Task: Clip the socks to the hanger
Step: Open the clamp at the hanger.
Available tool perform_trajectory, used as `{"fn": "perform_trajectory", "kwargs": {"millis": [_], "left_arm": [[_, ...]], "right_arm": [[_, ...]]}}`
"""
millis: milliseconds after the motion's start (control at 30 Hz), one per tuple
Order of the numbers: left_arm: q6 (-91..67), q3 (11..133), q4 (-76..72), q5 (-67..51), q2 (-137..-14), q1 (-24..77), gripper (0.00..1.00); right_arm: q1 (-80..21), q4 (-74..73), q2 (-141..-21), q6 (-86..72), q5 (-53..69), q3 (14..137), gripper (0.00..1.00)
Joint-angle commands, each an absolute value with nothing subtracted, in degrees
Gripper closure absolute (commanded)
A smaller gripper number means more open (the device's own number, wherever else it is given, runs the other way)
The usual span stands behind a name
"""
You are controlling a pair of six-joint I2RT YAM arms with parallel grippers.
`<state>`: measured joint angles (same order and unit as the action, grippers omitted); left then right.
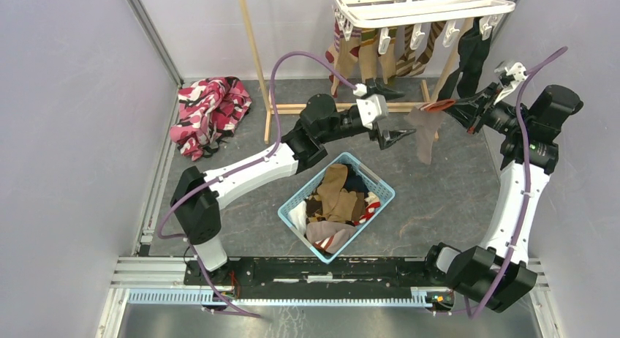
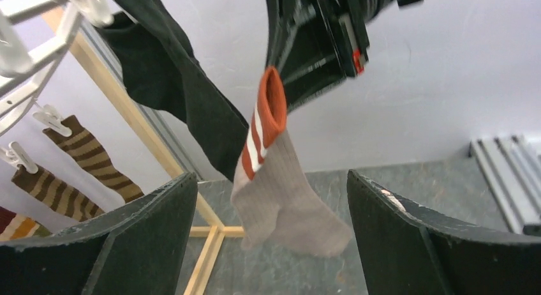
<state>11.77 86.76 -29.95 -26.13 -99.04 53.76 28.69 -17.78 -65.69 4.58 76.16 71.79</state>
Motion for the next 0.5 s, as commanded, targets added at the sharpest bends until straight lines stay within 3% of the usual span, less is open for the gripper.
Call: {"fn": "perform_trajectory", "kwargs": {"millis": [0, 200, 467], "left_arm": [[25.01, 86.96, -28.03, -29.05, -97.52, 53.72, 0.09], [22.23, 88.84, -32.78, -27.61, -101.18, 53.92, 0.25], [18.12, 92.0, -37.28, -28.54, -105.16, 56.12, 0.39]], "right_arm": [[28.91, -18.74, -63.44, 5.32, 79.13, 73.58, 1.0], [28.61, -20.54, -61.84, 6.57, 79.97, 72.87, 1.0], [27.17, -21.59, -61.79, 7.16, 80.06, 72.86, 1.0]]}}
